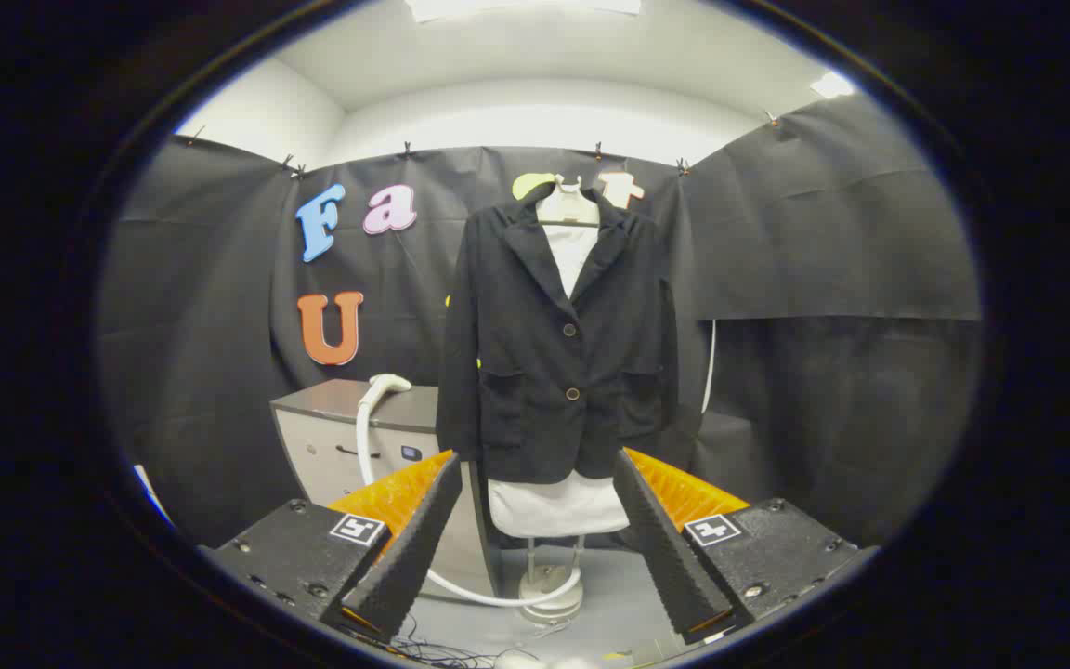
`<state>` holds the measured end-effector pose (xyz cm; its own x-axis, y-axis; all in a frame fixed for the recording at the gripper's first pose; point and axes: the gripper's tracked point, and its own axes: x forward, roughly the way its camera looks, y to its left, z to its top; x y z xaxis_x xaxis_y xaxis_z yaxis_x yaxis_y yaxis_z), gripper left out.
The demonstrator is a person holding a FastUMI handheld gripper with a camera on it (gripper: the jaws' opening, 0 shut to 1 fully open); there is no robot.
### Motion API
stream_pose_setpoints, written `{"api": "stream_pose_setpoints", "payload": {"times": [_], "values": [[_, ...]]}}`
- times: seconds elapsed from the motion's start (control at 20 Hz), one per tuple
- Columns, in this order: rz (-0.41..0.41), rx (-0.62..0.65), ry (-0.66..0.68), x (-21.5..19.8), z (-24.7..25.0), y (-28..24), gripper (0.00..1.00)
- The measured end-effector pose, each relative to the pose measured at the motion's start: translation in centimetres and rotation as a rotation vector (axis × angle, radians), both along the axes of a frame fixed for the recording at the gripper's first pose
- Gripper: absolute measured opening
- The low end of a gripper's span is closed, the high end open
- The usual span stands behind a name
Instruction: Iron the clothes twice with a garment steamer, once on the left side and once on the right side.
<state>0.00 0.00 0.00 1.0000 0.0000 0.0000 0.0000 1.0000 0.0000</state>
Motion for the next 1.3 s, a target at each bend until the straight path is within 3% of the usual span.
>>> {"api": "stream_pose_setpoints", "payload": {"times": [0.8,1.05,1.3], "values": [[0.004,-0.021,0.007,0.7,1.5,3.0,1.0],[0.012,-0.011,0.018,3.3,2.8,4.9,1.0],[0.041,-0.013,0.011,8.4,5.6,8.3,1.0]]}}
